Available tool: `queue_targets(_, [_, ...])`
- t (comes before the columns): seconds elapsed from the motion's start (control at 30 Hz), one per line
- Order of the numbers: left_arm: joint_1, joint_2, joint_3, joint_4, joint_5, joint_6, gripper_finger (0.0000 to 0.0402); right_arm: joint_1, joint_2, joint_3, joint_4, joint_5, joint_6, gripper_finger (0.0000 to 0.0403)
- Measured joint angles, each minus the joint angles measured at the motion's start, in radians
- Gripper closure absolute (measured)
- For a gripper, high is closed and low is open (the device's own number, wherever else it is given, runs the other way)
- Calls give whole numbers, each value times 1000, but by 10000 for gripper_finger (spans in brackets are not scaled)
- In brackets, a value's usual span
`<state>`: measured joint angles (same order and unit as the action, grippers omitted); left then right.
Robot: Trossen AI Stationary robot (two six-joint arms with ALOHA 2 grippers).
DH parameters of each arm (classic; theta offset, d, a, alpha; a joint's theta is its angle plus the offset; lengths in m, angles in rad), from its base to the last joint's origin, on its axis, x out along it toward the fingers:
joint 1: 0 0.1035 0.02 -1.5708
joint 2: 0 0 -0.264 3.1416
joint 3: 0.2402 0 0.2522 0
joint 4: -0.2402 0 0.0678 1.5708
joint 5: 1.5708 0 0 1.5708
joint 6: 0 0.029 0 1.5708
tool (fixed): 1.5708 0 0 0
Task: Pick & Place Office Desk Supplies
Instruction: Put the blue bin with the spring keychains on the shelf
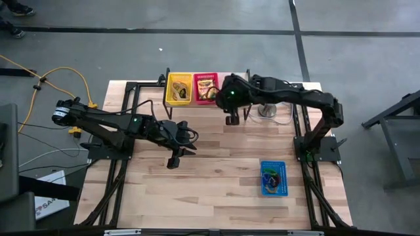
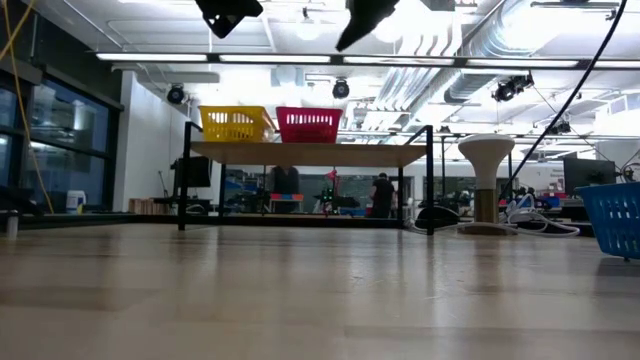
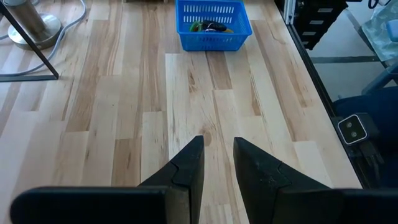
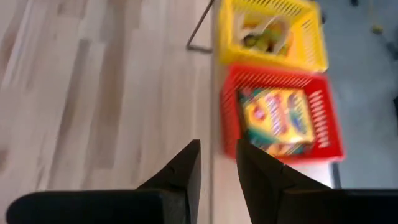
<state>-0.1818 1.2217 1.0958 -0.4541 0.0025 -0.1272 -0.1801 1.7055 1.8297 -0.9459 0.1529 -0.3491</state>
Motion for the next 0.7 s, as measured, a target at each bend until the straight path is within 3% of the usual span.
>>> queue_targets(0.2, [0, 0, 0, 0, 0, 0, 318, 64, 0, -2, -168, -8, 92, 313])
queue_targets(0.43, [0, 0, 0, 0, 0, 0, 318, 147, 0, -5, -406, -29, 393, 317])
queue_targets(0.7, [0, 0, 0, 0, 0, 0, 318, 252, -12, -26, -485, -54, 575, 318])
